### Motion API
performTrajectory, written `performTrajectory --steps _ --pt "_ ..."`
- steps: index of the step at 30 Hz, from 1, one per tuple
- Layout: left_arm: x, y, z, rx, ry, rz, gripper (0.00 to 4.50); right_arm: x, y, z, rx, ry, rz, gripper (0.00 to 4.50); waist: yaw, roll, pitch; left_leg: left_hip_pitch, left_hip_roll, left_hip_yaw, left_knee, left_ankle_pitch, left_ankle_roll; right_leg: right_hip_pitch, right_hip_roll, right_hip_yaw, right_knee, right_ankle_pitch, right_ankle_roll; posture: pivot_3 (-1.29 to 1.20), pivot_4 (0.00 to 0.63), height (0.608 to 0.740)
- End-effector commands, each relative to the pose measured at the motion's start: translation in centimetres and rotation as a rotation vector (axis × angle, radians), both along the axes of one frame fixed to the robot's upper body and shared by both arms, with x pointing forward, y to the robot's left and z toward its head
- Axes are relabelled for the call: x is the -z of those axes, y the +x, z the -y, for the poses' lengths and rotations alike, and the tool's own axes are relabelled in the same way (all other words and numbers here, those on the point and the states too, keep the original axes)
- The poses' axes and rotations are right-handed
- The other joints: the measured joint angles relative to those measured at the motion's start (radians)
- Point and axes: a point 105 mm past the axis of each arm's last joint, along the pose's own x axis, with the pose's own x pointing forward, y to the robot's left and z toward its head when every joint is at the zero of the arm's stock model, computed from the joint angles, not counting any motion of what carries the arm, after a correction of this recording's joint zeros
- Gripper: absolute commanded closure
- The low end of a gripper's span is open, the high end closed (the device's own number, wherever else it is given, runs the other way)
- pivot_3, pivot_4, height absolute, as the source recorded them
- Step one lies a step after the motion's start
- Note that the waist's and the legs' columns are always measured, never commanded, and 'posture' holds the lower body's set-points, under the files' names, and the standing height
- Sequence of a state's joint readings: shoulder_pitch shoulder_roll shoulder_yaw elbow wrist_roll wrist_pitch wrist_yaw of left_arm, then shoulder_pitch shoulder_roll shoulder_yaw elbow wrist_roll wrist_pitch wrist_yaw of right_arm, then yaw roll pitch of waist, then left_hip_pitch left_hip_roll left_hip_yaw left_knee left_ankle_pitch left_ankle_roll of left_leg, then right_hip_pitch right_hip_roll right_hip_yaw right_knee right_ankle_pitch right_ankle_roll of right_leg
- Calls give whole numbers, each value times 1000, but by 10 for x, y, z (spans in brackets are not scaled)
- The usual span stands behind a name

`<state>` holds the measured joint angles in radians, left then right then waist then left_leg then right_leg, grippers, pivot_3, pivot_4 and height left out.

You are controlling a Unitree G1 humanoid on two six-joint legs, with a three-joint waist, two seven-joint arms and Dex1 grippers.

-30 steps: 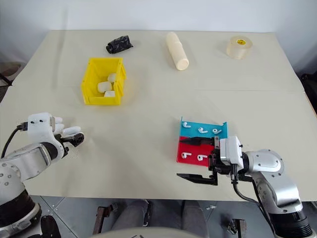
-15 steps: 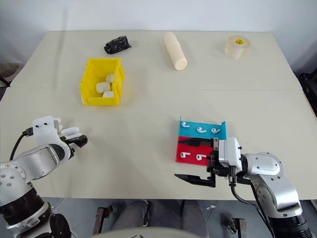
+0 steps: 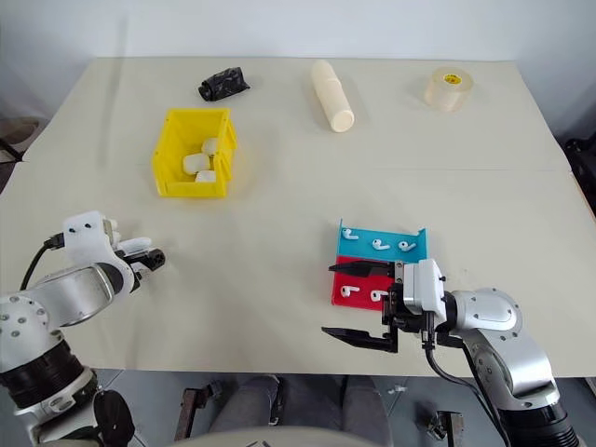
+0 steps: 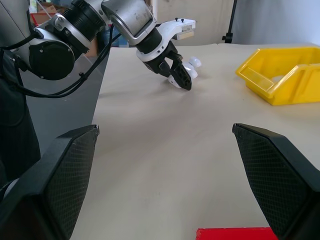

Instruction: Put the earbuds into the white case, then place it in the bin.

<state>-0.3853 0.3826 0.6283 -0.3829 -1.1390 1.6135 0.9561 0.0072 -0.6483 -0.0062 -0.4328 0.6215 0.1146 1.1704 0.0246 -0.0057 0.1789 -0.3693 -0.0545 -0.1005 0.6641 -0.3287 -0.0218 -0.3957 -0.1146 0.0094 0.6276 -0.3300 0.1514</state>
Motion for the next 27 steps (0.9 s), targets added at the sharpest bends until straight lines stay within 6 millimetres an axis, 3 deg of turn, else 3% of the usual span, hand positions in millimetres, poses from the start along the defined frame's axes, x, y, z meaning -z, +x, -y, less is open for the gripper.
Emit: performTrajectory --steps 1,4,8,12,17,21,24,27 --pt "0 0 -2 -1 12 -11 24 -8 -6 -5 -14 25 38 0 0 0 0 0 0 0 0 0 0 0 0 0 0 0 0 0 150 740" --pt "3 -3 -2 3 25 -22 601 -9 -6 -5 -8 27 41 0 0 0 0 0 0 0 0 0 0 0 0 0 0 0 0 0 150 740" --pt "5 -3 1 24 20 -30 1694 -8 -6 -5 -3 29 43 0 -3 0 0 0 0 0 0 0 0 0 0 0 0 0 0 0 150 740" --pt "7 -9 -3 51 37 -46 1694 -8 -5 -5 4 27 45 0 -4 0 0 0 0 0 0 0 0 0 0 0 0 0 0 0 150 740" --pt "-26 -2 -1 166 -24 174 1694 -8 -1 0 19 11 47 0 -5 0 0 0 0 1 -1 0 0 -1 0 1 0 0 0 0 150 740" --pt "-53 -2 23 424 -186 402 1694 -7 3 6 36 -6 46 0 -3 0 0 0 1 1 -1 0 0 0 0 0 -1 0 -1 0 150 740" --pt "-75 -19 54 770 -205 599 1694 -8 6 13 67 -25 49 0 -4 0 0 -1 2 1 -1 0 0 0 -1 0 -2 -1 -1 0 150 740" --pt "-80 -31 68 1002 -219 742 1694 -10 9 21 113 -40 54 0 -3 1 0 -1 4 2 -3 0 0 1 -2 0 -6 -1 -2 0 150 740"
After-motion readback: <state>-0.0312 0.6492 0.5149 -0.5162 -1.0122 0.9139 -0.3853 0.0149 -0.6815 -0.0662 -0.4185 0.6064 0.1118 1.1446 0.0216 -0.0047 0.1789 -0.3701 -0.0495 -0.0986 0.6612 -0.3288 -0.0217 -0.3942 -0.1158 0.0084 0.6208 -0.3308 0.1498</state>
